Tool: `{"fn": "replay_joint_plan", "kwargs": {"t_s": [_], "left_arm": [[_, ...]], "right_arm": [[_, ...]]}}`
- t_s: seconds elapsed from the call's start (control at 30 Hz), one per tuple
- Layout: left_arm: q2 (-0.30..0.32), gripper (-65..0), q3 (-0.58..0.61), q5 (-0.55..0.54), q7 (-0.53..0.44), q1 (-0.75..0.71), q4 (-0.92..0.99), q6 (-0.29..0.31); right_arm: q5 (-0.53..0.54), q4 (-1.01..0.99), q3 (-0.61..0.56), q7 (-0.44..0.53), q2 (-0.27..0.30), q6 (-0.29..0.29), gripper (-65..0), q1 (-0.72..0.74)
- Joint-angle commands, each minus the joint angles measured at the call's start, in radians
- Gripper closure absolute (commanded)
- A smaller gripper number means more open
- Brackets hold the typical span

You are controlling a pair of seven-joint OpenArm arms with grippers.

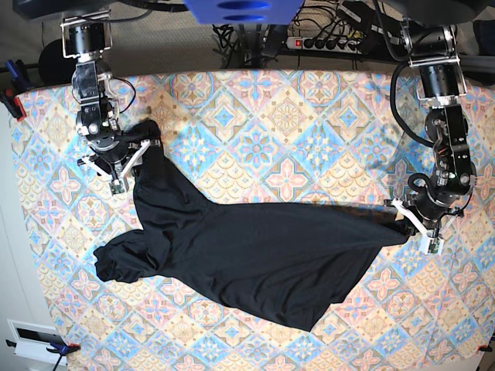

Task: Layout the t-shirt on the table in an organized manner, then fold the t-shirt properly
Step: 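Pull the held shirt fabric with the right gripper toward the robot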

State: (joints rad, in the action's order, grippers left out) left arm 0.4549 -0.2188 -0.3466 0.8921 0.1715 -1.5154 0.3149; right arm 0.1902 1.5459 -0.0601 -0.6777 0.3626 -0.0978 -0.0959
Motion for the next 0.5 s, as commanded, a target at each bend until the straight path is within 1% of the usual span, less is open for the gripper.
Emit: {"fn": "replay_joint_plan", "kwargs": {"t_s": [0.0, 0.03, 0.1, 0.17, 0.23, 0.3, 0.47], "left_arm": [[0.018, 0.0, -0.006, -0.009, -0.02, 0.021, -0.015, 0.0], [0.018, 0.0, -0.006, -0.01, -0.02, 0.021, -0.015, 0.0], [0.018, 0.0, -0.006, -0.01, -0.02, 0.021, -0.015, 0.0], [0.018, 0.0, -0.006, -0.012, -0.02, 0.021, -0.015, 0.0], [0.018, 0.0, -0.006, -0.012, -0.02, 0.021, -0.015, 0.0], [0.018, 0.0, -0.006, -0.012, -0.02, 0.021, -0.015, 0.0], [0.018, 0.0, -0.006, -0.012, -0.02, 0.012, -0.015, 0.0]], "right_arm": [[0.007, 0.035, -0.002, -0.023, 0.009, -0.015, -19.9, -0.008], [0.009, 0.061, -0.013, -0.037, 0.009, -0.043, -19.9, -0.017], [0.009, 0.112, -0.043, -0.06, 0.009, -0.127, -19.9, -0.026], [0.009, 0.16, -0.079, -0.083, 0.009, -0.193, -19.9, -0.032], [0.009, 0.201, -0.129, -0.103, 0.009, -0.242, -19.9, -0.032], [0.009, 0.238, -0.177, -0.116, 0.009, -0.265, -19.9, -0.044], [0.01, 0.311, -0.268, -0.119, 0.009, -0.268, -19.9, -0.049]]}}
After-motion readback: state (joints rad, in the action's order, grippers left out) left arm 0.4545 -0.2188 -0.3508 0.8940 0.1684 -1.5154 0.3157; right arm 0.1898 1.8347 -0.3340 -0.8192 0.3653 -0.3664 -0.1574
